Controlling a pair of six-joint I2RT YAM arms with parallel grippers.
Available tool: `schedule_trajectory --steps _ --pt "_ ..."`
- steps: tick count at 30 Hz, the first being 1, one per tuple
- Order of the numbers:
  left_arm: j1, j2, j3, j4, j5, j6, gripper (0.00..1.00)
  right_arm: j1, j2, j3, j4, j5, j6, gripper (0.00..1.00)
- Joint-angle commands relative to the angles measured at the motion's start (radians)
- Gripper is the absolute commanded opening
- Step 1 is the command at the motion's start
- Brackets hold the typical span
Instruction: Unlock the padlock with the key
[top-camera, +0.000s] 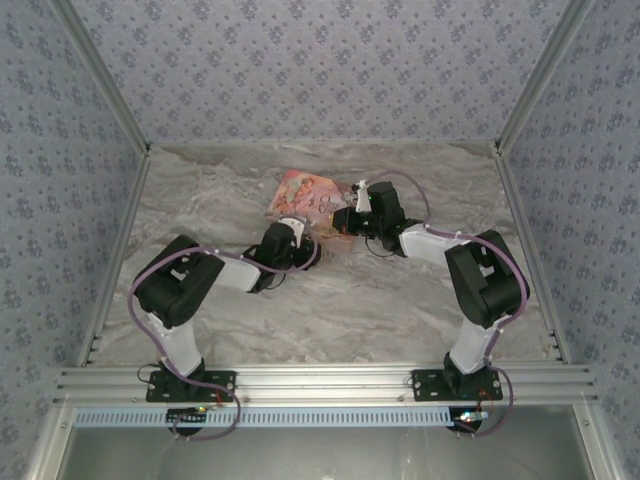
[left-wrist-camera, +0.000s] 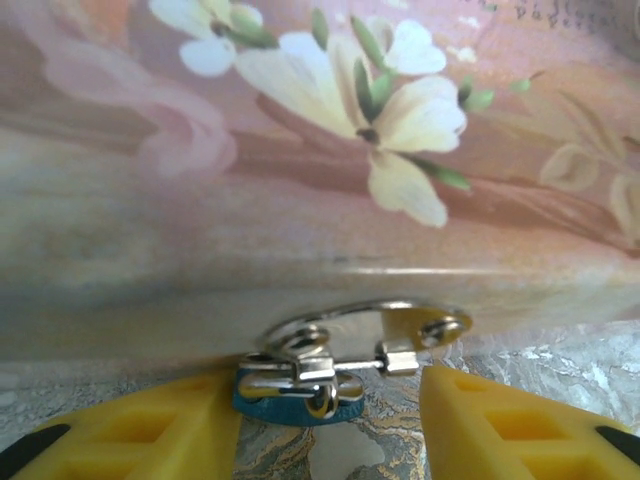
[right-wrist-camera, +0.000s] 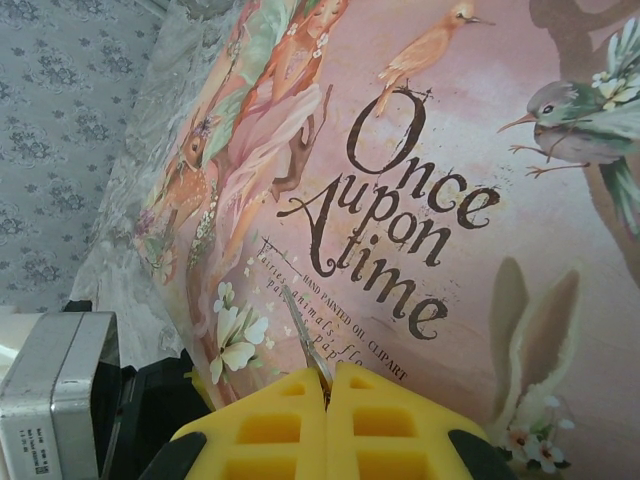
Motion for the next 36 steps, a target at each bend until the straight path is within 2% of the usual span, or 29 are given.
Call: schedule_trajectory --steps 1,7,20,26,31,36 --pt "-0.002 -0.081 -0.027 0.029 -0.035 0.02 0.54 0.009 0.007 -0.032 -0.13 0.009 -0.011 0.02" --pt "0.002 -0.203 -0.084 -0.015 -0.071 0.036 0.63 0.006 -0.012 -0.032 -0.181 0.026 -0.025 0.02" --pt "0.036 -0.409 -0.07 -0.194 -0.137 0.005 0.8 0.017 -0.118 -0.143 -0.249 0.041 -0.02 0.02" --pt "0.106 -0.338 0.09 -0.38 -0.034 -0.017 0.89 0.015 -0.178 -0.156 -0.296 0.062 -0.046 0.02" --pt "0.149 -0.217 0.204 -0.393 0.045 -0.046 0.98 0.016 -0.176 -0.16 -0.288 0.064 -0.043 0.02" --pt "0.153 -0.1 0.313 -0.486 0.019 -0.039 0.99 0.018 -0.173 -0.161 -0.281 0.061 -0.034 0.02"
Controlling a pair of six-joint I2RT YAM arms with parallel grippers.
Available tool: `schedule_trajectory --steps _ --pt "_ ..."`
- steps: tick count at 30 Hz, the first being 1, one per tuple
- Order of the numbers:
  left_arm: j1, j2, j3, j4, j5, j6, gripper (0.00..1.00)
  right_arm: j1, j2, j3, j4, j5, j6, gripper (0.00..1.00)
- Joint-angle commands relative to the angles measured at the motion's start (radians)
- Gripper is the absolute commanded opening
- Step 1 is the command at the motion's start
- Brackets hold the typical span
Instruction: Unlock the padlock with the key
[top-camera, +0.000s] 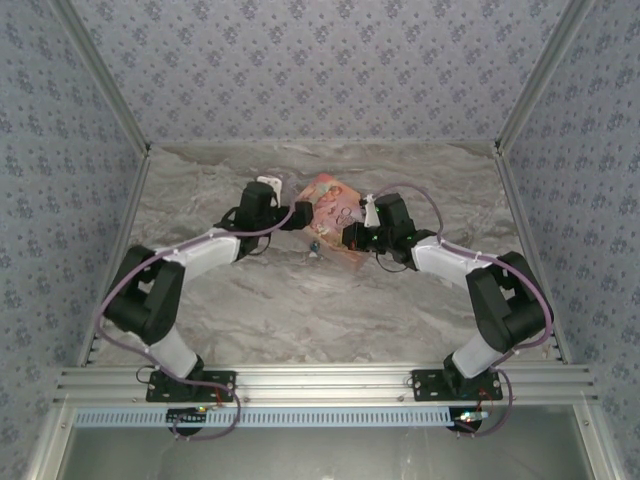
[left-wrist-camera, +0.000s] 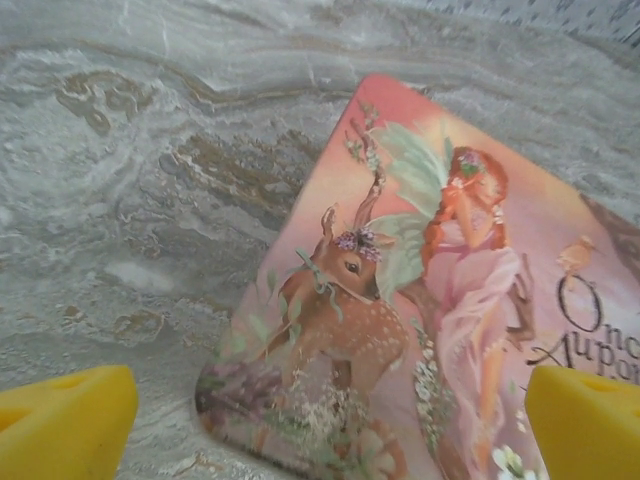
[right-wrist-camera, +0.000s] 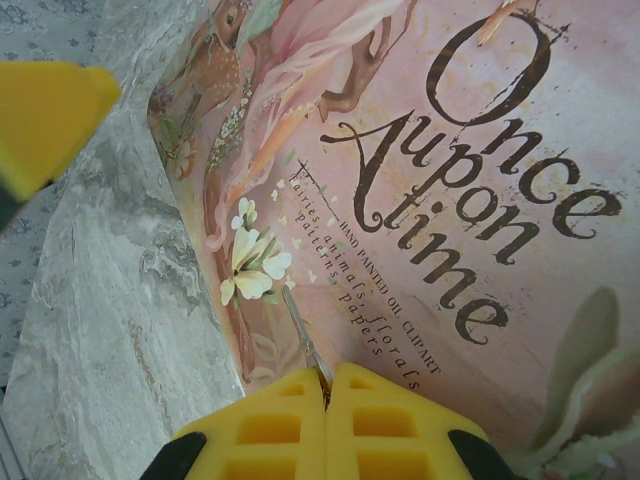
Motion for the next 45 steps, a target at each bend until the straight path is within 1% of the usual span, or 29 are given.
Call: schedule_trajectory --steps 1,6,13,18,26,34,37,40,45 --pt "0.003 0.058 0.064 -0.114 -0.014 -0.009 0.99 0.008 0.008 -0.033 -0.116 0.03 -0.008 0.02" --pt "0.004 0.097 0.092 -0.208 -0.102 -0.024 0.99 0.012 -0.007 -0.033 -0.155 0.039 -0.017 0.02" --pt "0.006 0.103 0.068 -0.264 -0.115 -0.029 0.98 0.021 -0.016 -0.037 -0.209 0.03 -0.017 0.02" --pt "0.005 0.068 0.003 -0.275 -0.117 -0.039 0.98 0.048 -0.029 -0.044 -0.228 0.016 -0.005 0.02" --pt "0.008 -0.003 -0.096 -0.28 -0.126 -0.066 0.98 0.103 -0.037 -0.067 -0.204 0.022 0.041 0.02" --pt "0.012 -0.018 -0.083 -0.294 -0.12 -0.055 0.98 0.101 -0.066 -0.02 -0.188 0.018 0.026 0.02" --pt "0.016 -0.028 -0.085 -0.298 -0.117 -0.058 0.98 0.081 -0.102 0.001 -0.168 0.014 0.017 0.02" --pt "0.016 -0.033 -0.099 -0.295 -0.115 -0.058 0.98 0.025 -0.122 0.038 -0.163 -0.001 -0.001 0.02" --pt "0.018 -0.036 -0.115 -0.282 -0.116 -0.069 0.98 -0.066 -0.07 0.094 -0.117 -0.04 -0.014 0.02"
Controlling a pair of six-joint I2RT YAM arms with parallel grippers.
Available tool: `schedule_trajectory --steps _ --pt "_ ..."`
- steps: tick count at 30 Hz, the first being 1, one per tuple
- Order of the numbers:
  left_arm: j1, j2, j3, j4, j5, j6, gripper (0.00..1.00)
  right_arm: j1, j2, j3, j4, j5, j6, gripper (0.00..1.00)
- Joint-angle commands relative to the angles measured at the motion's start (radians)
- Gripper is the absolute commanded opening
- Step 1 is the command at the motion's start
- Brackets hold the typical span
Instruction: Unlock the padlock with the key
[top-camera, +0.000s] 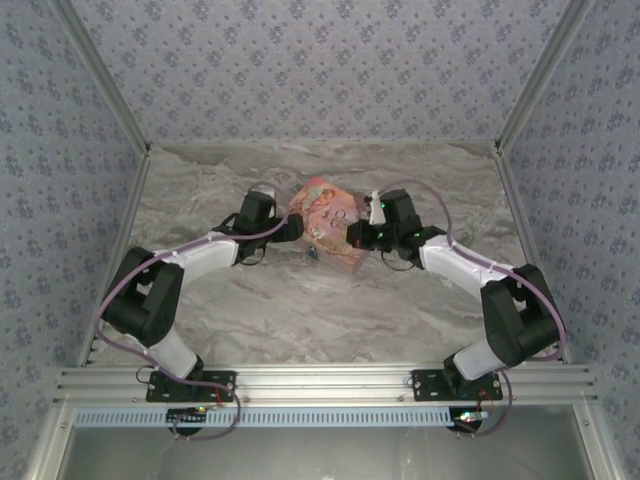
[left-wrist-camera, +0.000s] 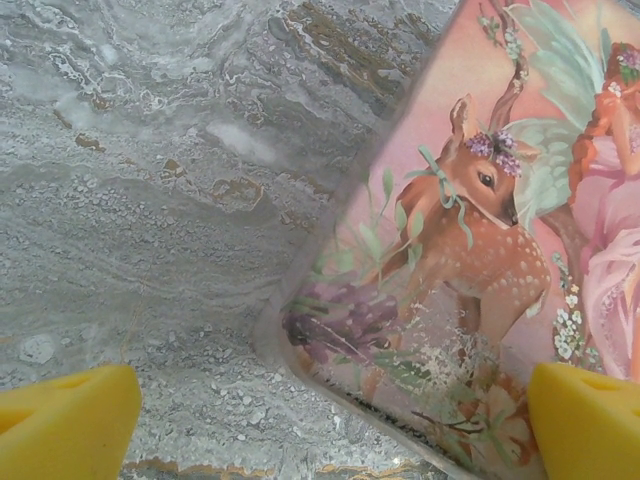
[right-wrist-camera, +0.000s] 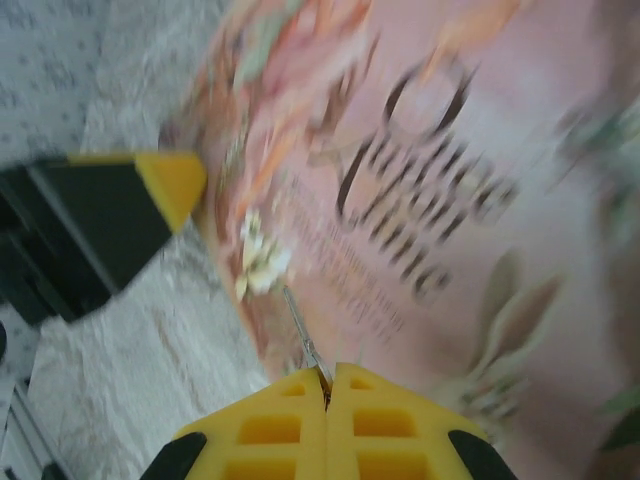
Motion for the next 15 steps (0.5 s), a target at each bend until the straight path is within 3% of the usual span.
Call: schedule_trajectory --steps 1,6,15 --pt "0.01 0.007 -0.046 -0.132 -0.026 0.011 0.98 -0.046 0.036 0.054 0.034 -0.034 -0.018 0.02" --pt "0.011 0.0 -0.053 -0.133 -0.032 0.007 0.98 -0.091 0.159 0.135 0.066 -0.051 -0.024 0.02" --pt "0.018 -0.036 -0.094 -0.133 -0.038 -0.003 0.98 -0.06 0.27 0.174 -0.04 -0.015 -0.046 0.02"
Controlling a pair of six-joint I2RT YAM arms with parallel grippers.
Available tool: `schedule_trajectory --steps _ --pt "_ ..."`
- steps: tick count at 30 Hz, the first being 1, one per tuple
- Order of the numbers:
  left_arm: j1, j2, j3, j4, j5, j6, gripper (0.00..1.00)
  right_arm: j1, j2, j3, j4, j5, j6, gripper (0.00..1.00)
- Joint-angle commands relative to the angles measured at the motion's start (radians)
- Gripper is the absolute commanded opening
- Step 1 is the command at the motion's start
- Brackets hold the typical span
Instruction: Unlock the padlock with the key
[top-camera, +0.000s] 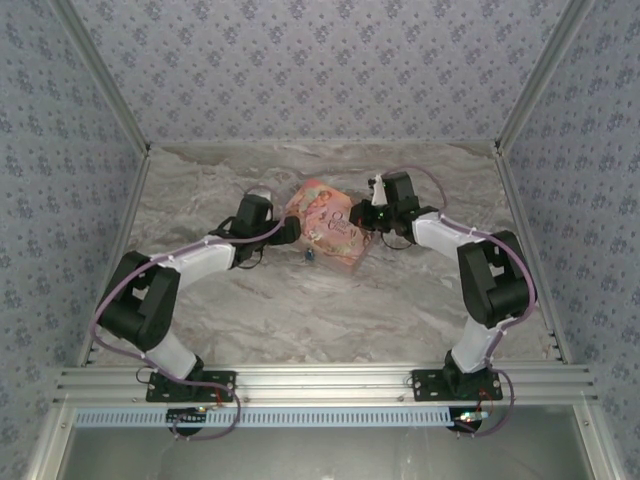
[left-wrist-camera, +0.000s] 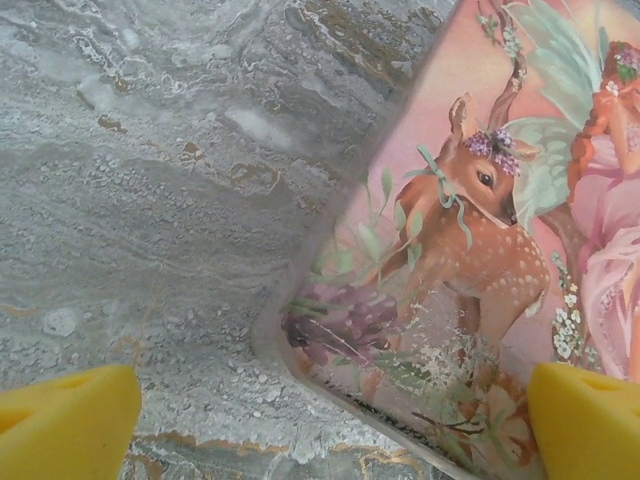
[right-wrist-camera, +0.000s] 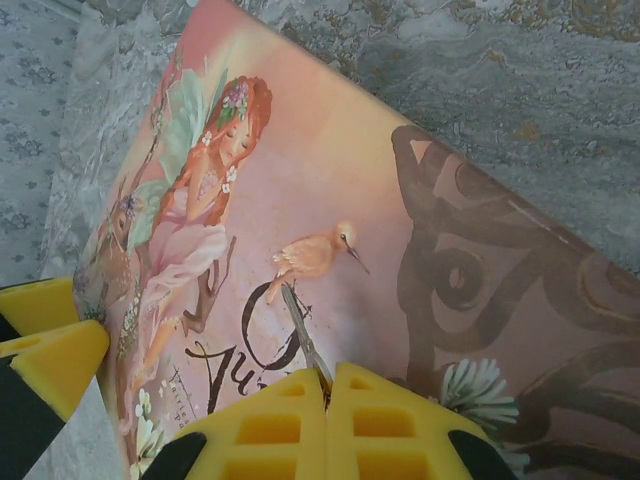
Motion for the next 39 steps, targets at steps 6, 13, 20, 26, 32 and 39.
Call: schedule_trajectory --steps 6,13,20,26,32,39 --pt "0.01 -0.037 -0.105 -0.141 -0.024 -0.007 0.98 0.067 0.004 -0.064 -0.104 0.031 -0.004 0.02" --pt "0.01 -0.11 -0.151 -0.094 -0.006 0.032 0.98 0.087 -0.001 -0.097 -0.071 0.043 0.001 0.02" --pt "0.005 -0.308 -0.302 0.133 0.151 0.14 1.0 0.087 0.001 -0.079 -0.054 0.043 -0.016 0.02" --pt "0.003 -0.339 -0.411 0.328 0.344 0.169 1.0 0.091 0.003 -0.076 -0.038 0.045 -0.025 0.02" --pt "0.0 -0.244 -0.407 0.417 0.543 0.174 0.97 0.094 0.005 -0.079 -0.028 0.052 -0.03 0.02" --pt "-0.007 -0.158 -0.444 0.578 0.534 0.157 0.91 0.1 0.006 -0.085 -0.023 0.067 -0.033 0.02"
